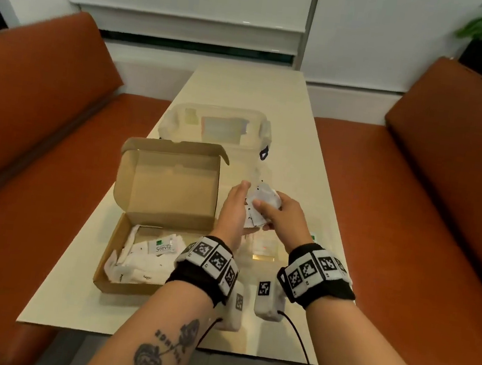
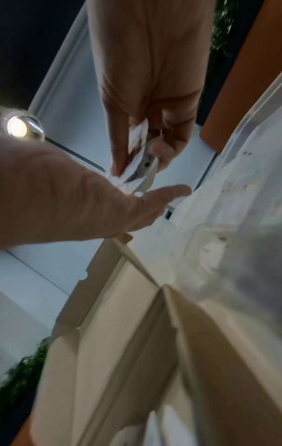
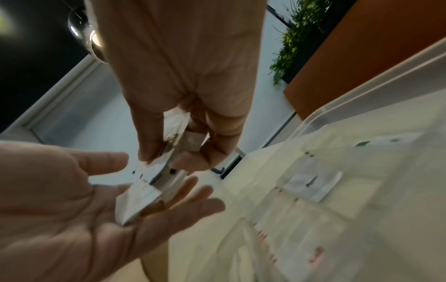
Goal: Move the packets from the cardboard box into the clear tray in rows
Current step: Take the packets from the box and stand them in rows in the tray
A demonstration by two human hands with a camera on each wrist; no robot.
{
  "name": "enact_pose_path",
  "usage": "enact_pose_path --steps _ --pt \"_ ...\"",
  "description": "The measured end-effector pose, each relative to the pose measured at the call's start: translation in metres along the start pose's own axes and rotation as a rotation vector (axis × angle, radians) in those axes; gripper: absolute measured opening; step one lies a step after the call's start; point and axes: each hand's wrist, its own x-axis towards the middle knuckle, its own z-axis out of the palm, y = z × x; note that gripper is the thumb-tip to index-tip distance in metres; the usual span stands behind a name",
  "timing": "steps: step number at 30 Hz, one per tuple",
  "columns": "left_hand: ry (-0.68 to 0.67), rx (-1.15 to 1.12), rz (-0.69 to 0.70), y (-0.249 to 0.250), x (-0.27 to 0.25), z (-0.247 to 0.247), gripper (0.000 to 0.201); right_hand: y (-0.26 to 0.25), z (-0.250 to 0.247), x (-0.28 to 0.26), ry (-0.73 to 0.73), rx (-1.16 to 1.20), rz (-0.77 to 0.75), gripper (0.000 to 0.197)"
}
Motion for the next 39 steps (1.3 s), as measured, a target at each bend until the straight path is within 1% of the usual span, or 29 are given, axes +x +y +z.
enact_pose_path --steps 2,5,7,9,11,13,16,18,19,21,23,25,27,29,31,33,37,39 --pt "-0.05 0.017 0.016 -0.009 -0.002 0.011 0.031 0.007 -0.008 -0.002 0.0 -0.052 0.002 0.018" --pt "-0.115 0.043 0.021 -0.017 -0.006 0.025 0.032 0.017 -0.013 -0.005 -0.031 -0.182 0.001 0.028" --pt "-0.13 0.06 0.009 -0.021 -0.008 0.03 0.029 0.023 -0.016 -0.003 -0.03 -0.373 -0.022 0.034" --pt "-0.144 0.113 0.003 -0.024 -0.008 0.033 0.019 0.029 -0.02 -0.002 -0.029 -0.563 -0.003 0.04" --pt "-0.121 0.167 -0.005 -0.028 -0.006 0.033 0.02 0.033 -0.023 -0.004 -0.039 -0.59 0.058 0.049" --pt "-0.058 0.155 -0.043 -0.03 -0.005 0.033 0.027 0.036 -0.027 -0.005 -0.065 -0.561 0.07 0.061" --pt "0.012 0.185 -0.068 -0.032 -0.001 0.029 0.04 0.034 -0.033 -0.006 -0.137 -0.568 -0.035 0.084" --pt "0.043 0.211 -0.078 -0.03 0.001 0.026 0.045 0.033 -0.034 -0.004 -0.205 -0.558 -0.136 0.089" --pt "0.055 0.21 -0.085 -0.029 0.001 0.024 0.047 0.033 -0.032 -0.004 -0.235 -0.551 -0.181 0.086" --pt "0.049 0.164 -0.096 -0.027 0.001 0.024 0.047 0.036 -0.024 -0.006 -0.241 -0.536 -0.272 0.07" --pt "0.024 0.131 -0.107 -0.025 0.0 0.027 0.043 0.041 -0.015 -0.007 -0.164 -0.547 -0.351 0.055" --pt "0.016 0.121 -0.114 -0.025 0.0 0.031 0.036 0.047 -0.009 -0.006 -0.078 -0.565 -0.39 0.048" --pt "0.046 0.049 -0.147 -0.024 -0.001 0.032 0.032 0.052 -0.008 -0.001 -0.028 -0.557 -0.383 0.045" --pt "0.058 -0.018 -0.196 -0.025 0.001 0.031 0.033 0.055 -0.009 0.004 0.003 -0.545 -0.344 0.041" --pt "0.015 -0.066 -0.219 -0.026 0.003 0.032 0.035 0.058 -0.01 0.01 0.034 -0.513 -0.304 0.035" --pt "-0.045 -0.075 -0.207 -0.028 0.005 0.033 0.036 0.058 -0.011 0.016 0.058 -0.482 -0.281 0.03" --pt "-0.159 -0.049 -0.174 -0.028 0.009 0.029 0.022 0.053 -0.01 0.026 0.066 -0.453 -0.236 0.027" --pt "-0.201 -0.016 -0.157 -0.025 0.011 0.024 0.021 0.048 -0.01 0.029 0.057 -0.43 -0.219 0.026"
